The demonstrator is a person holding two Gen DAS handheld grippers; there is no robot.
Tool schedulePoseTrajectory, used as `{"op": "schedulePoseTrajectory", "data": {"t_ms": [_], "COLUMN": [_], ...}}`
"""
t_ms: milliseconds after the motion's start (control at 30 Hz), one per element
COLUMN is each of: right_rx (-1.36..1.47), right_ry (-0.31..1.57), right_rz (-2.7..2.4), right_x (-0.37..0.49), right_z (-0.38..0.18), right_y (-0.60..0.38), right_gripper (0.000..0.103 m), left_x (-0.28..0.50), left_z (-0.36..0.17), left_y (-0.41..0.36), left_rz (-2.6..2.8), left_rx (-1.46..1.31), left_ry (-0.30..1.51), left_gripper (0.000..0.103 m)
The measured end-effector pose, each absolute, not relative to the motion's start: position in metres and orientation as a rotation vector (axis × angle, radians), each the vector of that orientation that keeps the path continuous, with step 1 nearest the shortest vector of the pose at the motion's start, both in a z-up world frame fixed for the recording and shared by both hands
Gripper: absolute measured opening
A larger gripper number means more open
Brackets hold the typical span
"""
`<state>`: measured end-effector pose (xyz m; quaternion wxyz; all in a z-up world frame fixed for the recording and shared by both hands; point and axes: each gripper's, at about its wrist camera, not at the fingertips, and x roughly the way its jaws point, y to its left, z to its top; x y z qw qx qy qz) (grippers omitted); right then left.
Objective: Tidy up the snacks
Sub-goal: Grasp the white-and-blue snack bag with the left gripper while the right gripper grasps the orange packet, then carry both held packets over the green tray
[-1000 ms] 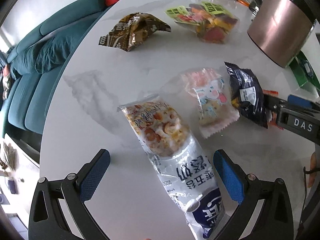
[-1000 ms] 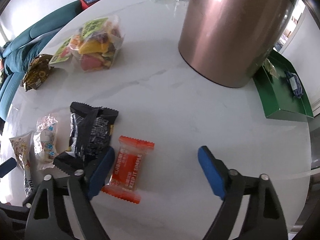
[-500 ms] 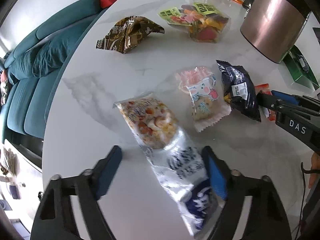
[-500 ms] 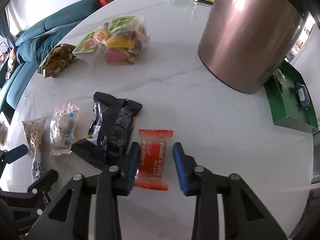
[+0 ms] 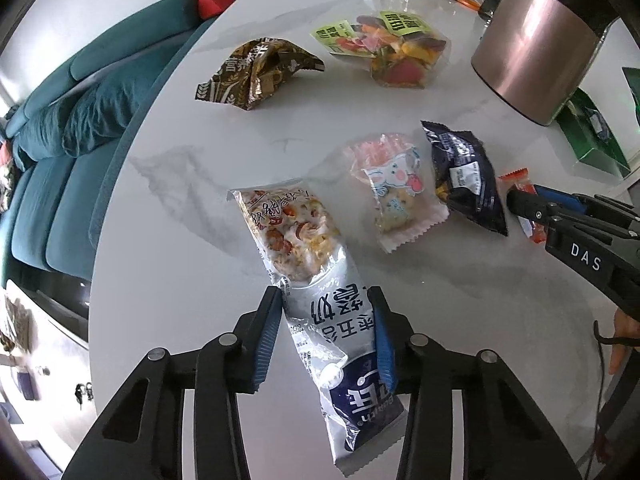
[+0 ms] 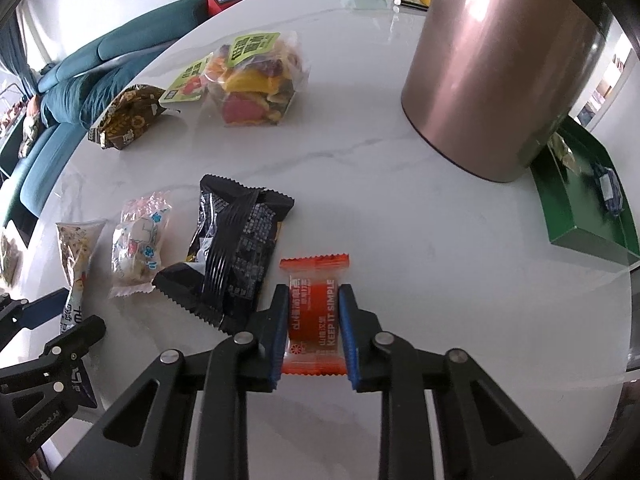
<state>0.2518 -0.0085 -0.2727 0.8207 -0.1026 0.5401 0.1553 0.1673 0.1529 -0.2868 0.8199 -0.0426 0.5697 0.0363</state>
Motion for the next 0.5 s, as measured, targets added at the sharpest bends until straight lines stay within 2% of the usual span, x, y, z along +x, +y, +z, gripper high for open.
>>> {"op": "schedulePoseTrajectory", "data": {"t_ms": [500], "right_rx": [-0.132], "right_ry": [1.128], "right_rz": [0.317], "right_x": [0.241], "right_z": [-0.238], "right_y": [-0.060], "right_gripper": [0.001], "left_x": [0.170], "left_z": [-0.248], "left_y": [0.094], "left_rz": [-0.034], "left_rx": [-0.025], "left_ry": [1.149], "left_gripper": [0.036]}}
